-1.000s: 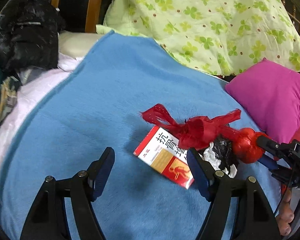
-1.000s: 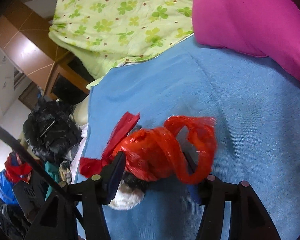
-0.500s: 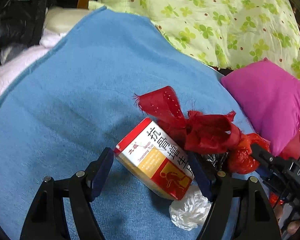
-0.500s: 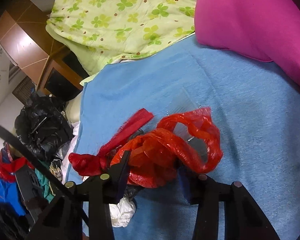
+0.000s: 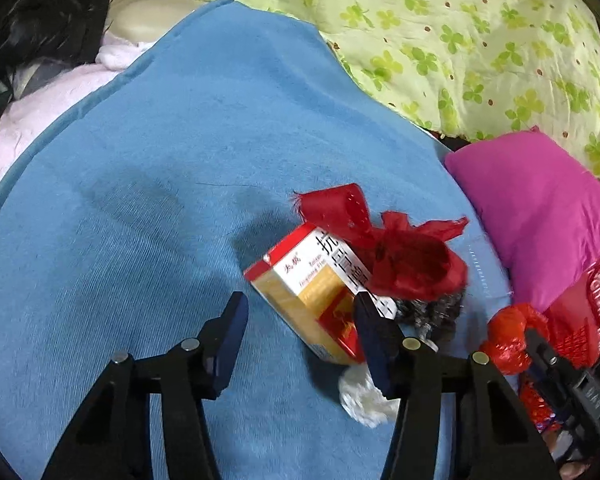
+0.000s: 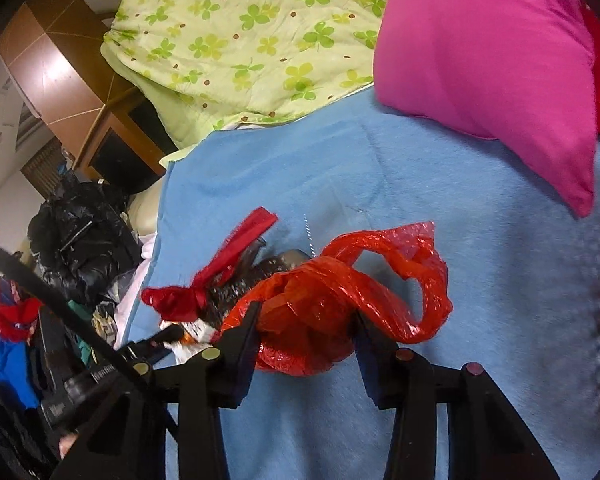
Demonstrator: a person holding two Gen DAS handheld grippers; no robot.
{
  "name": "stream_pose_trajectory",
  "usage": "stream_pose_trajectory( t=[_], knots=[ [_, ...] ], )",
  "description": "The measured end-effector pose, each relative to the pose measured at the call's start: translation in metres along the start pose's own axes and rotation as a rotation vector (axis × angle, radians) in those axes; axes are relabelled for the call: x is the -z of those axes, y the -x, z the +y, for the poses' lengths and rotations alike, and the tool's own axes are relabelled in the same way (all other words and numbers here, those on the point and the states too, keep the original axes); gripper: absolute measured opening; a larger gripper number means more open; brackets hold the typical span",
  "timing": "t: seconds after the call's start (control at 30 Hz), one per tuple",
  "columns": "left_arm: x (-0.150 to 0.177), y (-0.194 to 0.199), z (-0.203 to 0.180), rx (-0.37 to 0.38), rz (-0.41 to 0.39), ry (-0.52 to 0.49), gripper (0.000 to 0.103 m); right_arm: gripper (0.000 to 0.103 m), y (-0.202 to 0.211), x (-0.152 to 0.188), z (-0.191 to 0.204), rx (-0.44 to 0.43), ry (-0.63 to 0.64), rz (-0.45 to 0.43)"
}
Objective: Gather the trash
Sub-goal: 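Grasp the red plastic bag with the right tool while the left tool grasps the white crumpled foil, then carry the red bag and foil into the red mesh basket and release both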
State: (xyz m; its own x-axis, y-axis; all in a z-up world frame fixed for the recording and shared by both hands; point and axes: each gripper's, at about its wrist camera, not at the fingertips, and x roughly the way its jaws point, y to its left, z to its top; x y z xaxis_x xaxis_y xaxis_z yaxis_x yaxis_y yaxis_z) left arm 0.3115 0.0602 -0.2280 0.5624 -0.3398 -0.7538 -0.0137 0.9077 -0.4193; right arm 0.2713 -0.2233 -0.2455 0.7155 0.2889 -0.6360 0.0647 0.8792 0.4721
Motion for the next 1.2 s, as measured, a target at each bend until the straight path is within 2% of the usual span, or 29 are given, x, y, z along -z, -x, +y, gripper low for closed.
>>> stream_pose_trajectory(
  t=[0.1,0.27,0.43,0.5,0.57,0.63,0.77,0.9,1.03,1.2],
  knots=[
    [0.01,0.013,-0.013,0.044,0.003,-0.015,0.055,0.047,0.012,0.001,-0.005,0.006,0.022,-0.013],
    [0.035,0.026,-0.048,0.024,-0.004,-0.12,0.057,0.047,0.028,0.002,-0.009,0.011,0.036,-0.033],
    [0.043,0.013,-0.061,-0.022,0.02,-0.135,0.055,0.047,0.052,0.008,-0.005,0.003,0.079,-0.068],
    [0.044,0.008,-0.062,-0.033,0.027,-0.13,0.047,0.047,0.063,0.011,-0.004,0.004,0.089,-0.085],
    [0.045,0.004,-0.062,-0.034,0.036,-0.123,0.026,0.047,0.074,0.013,-0.007,0.01,0.095,-0.101],
    [0.046,0.003,-0.061,-0.034,0.035,-0.122,0.015,0.047,0.081,0.014,-0.009,0.01,0.104,-0.111],
    [0.048,0.01,-0.066,-0.022,0.023,-0.124,0.01,0.047,0.096,0.019,-0.007,0.015,0.149,-0.139],
    [0.05,0.035,-0.083,0.001,-0.046,-0.179,0.01,0.047,0.109,0.023,-0.002,-0.002,0.187,-0.167],
    [0.052,0.06,-0.106,-0.008,-0.135,-0.25,0.01,0.047,0.125,0.026,0.002,-0.038,0.198,-0.197],
    [0.054,0.081,-0.13,-0.067,-0.234,-0.349,0.01,0.047,0.147,0.029,0.005,-0.06,0.218,-0.247]
  ],
)
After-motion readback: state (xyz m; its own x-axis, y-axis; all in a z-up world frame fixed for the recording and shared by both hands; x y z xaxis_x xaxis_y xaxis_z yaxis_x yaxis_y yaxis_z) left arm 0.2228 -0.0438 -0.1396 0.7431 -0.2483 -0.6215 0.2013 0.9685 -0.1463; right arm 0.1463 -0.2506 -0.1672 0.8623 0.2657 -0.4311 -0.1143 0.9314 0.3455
